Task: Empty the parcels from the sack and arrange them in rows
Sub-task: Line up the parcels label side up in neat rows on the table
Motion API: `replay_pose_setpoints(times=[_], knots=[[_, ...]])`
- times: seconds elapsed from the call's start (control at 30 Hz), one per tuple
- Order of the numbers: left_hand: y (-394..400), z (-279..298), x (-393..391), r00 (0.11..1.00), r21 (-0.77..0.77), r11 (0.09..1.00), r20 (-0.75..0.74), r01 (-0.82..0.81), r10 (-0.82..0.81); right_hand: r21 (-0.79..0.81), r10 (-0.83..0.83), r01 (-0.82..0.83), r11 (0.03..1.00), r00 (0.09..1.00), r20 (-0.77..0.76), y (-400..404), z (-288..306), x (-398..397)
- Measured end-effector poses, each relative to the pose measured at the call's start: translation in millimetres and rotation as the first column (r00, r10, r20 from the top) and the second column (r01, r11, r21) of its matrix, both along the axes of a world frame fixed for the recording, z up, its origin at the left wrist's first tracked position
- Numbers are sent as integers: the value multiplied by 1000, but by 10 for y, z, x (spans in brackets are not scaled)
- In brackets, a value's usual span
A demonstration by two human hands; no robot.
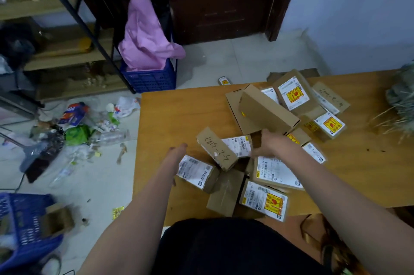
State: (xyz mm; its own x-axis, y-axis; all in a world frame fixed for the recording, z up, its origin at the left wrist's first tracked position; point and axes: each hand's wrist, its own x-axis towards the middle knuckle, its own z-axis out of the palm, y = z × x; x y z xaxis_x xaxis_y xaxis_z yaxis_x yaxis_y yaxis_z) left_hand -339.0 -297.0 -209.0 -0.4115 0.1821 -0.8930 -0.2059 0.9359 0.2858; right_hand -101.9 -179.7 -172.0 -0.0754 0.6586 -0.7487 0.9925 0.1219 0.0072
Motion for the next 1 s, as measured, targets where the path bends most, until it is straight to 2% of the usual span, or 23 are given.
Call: replay_pose_setpoints(times=[0.03,0.1,0.17,0.23,0.27,0.33,0.4,0.47,0.53,0.6,0.67,0.7,0.77,0.9,1.0], knots=[[-59,6,33,1000,-17,1000,21,-13,14,-13,42,-42,999,999,28,-104,-34,-13],[-153,27,90,997,-27,997,25,-70,71,60,108,-109,992,994,7,-285,-79,-112],[-206,24,102,994,-28,995,46,-99,100,217,140,-115,969,985,-103,-432,-54,-284],[-226,-93,65,991,-35,996,106,-85,88,286,151,-90,954,969,-198,-498,-66,-473],[-230,-232,15,985,-39,996,150,-82,87,274,149,-84,958,963,-225,-522,-58,-559],[-226,-911,-165,975,-47,995,200,-92,99,232,145,-90,969,962,-231,-554,-66,-715],[-197,-1272,-214,969,-50,990,201,-135,143,217,176,-129,968,960,-216,-583,-83,-850],[-220,-974,-121,950,0,987,273,-159,153,206,169,-123,971,959,-226,-610,-100,-958],[-299,-582,-21,920,7,971,319,-240,225,267,172,-97,959,947,-273,-647,-96,-1048],[-328,-548,-9,867,-5,941,386,-339,314,447,283,-82,891,870,-404,-694,-99,-1138],[-353,-581,14,821,-30,912,423,-410,383,564,392,-20,826,740,-547,-743,-100,-1228],[-358,-573,11,810,-34,905,434,-423,395,564,403,0,826,701,-589,-766,-90,-1274],[-371,-575,-11,792,-39,894,449,-447,415,512,372,7,859,678,-633,-792,-76,-1358],[-368,-654,-164,778,3,875,459,-485,429,418,323,-35,908,692,-645,-784,-68,-1509],[-348,-631,-337,809,107,869,434,-484,397,353,264,-19,935,700,-664,-741,-85,-1685]])
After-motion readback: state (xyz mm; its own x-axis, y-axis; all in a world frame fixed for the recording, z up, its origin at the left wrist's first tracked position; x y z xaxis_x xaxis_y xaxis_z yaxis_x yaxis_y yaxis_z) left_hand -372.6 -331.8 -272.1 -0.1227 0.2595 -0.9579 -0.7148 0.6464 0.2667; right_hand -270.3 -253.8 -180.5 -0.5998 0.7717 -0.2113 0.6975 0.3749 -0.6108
